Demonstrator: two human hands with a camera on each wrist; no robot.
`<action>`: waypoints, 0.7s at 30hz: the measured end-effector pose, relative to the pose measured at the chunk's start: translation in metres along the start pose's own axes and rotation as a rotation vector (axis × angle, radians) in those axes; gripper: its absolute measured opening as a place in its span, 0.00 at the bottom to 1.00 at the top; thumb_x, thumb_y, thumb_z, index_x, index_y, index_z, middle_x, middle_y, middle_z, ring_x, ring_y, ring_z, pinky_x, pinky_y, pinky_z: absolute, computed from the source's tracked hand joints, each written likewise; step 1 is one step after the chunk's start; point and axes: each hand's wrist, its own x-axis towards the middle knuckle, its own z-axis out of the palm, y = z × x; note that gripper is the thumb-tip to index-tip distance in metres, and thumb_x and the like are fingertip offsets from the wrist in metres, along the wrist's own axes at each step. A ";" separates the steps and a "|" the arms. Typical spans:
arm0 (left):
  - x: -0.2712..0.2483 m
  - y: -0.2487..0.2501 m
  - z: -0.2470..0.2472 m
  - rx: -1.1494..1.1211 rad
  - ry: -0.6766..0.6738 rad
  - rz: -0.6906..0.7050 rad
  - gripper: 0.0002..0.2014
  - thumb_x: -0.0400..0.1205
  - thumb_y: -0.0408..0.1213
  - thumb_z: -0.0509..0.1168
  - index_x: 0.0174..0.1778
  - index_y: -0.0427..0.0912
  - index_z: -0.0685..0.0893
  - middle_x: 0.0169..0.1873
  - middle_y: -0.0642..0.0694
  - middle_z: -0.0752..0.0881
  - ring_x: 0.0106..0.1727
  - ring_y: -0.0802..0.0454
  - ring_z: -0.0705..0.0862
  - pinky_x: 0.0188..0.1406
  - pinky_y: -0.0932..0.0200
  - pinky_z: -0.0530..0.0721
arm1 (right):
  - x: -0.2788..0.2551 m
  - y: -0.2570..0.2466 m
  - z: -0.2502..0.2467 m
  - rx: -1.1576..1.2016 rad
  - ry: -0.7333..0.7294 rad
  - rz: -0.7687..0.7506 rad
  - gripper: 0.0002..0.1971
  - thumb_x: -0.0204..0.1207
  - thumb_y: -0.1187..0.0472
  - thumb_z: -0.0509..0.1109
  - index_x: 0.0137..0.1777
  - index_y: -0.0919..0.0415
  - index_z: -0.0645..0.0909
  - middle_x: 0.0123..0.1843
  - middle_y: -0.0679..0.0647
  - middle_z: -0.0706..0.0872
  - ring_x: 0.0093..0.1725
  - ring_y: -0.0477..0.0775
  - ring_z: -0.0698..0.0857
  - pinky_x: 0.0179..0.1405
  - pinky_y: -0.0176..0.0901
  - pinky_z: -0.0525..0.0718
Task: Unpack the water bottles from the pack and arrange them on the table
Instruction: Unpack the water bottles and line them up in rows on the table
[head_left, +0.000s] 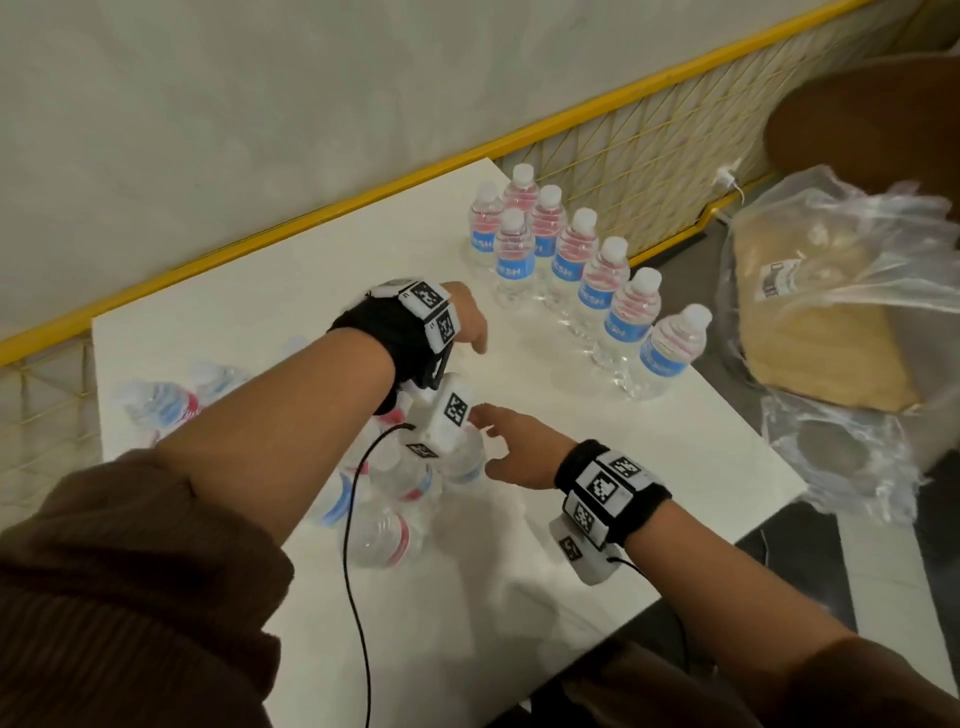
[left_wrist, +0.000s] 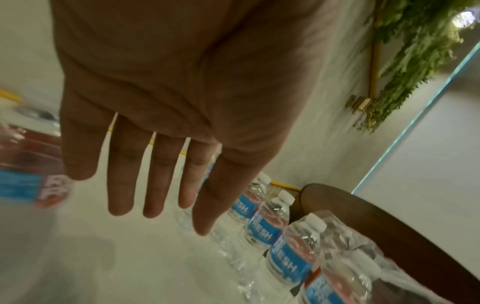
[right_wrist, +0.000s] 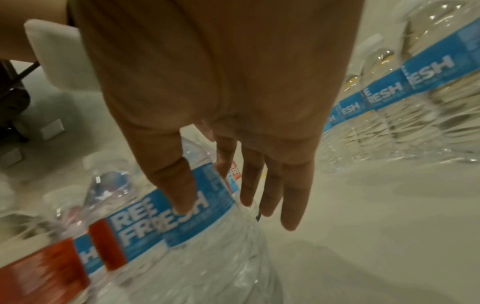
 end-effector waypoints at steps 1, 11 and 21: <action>-0.004 -0.005 0.003 0.060 -0.017 -0.010 0.23 0.76 0.42 0.71 0.65 0.36 0.82 0.62 0.41 0.84 0.63 0.42 0.83 0.62 0.53 0.82 | -0.002 -0.003 0.005 -0.004 0.010 -0.007 0.35 0.71 0.65 0.73 0.77 0.58 0.64 0.72 0.56 0.74 0.69 0.58 0.76 0.63 0.44 0.76; -0.022 -0.033 0.038 0.337 -0.047 0.047 0.17 0.77 0.36 0.69 0.60 0.34 0.84 0.63 0.41 0.83 0.64 0.42 0.82 0.61 0.55 0.80 | -0.010 -0.017 0.037 0.022 0.240 0.031 0.36 0.71 0.53 0.76 0.75 0.59 0.64 0.70 0.57 0.77 0.66 0.60 0.79 0.55 0.41 0.74; -0.019 -0.006 0.040 0.152 0.090 0.159 0.19 0.74 0.42 0.73 0.58 0.37 0.86 0.57 0.42 0.86 0.57 0.42 0.85 0.60 0.50 0.83 | -0.022 0.022 0.001 0.171 0.537 0.180 0.35 0.72 0.55 0.75 0.75 0.62 0.63 0.67 0.61 0.80 0.64 0.61 0.80 0.53 0.40 0.74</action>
